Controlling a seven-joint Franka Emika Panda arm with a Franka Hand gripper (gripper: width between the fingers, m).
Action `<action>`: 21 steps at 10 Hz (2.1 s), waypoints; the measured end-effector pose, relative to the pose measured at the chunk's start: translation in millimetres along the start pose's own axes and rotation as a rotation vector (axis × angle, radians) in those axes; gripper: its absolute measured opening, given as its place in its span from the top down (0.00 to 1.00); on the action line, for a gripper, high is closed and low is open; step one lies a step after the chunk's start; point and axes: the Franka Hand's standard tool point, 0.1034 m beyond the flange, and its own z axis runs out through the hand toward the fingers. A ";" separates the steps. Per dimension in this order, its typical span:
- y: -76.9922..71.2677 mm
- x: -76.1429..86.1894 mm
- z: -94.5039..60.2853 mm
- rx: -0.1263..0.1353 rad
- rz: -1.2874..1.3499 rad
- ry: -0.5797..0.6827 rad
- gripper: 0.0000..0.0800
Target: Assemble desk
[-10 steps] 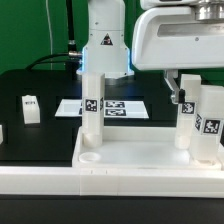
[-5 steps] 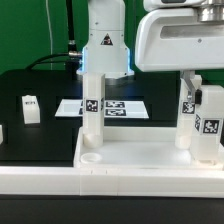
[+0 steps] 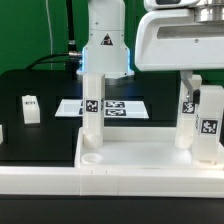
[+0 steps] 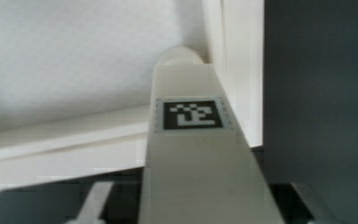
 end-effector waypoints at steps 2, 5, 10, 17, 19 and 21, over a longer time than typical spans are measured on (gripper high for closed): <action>2.0 -0.8 0.3 0.000 0.197 0.006 0.64; 4.2 -0.9 0.6 0.006 0.484 0.026 0.64; 6.4 -1.5 1.0 0.012 0.883 0.012 0.64; 8.3 0.2 0.7 0.002 0.542 0.013 0.20; 6.7 0.6 1.0 -0.002 0.335 0.015 0.19; 1.2 1.3 2.8 -0.011 0.174 0.017 0.19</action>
Offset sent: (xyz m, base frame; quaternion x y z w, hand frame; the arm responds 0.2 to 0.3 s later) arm -0.0157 0.0067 -0.0077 0.0109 -0.0002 0.2944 0.9556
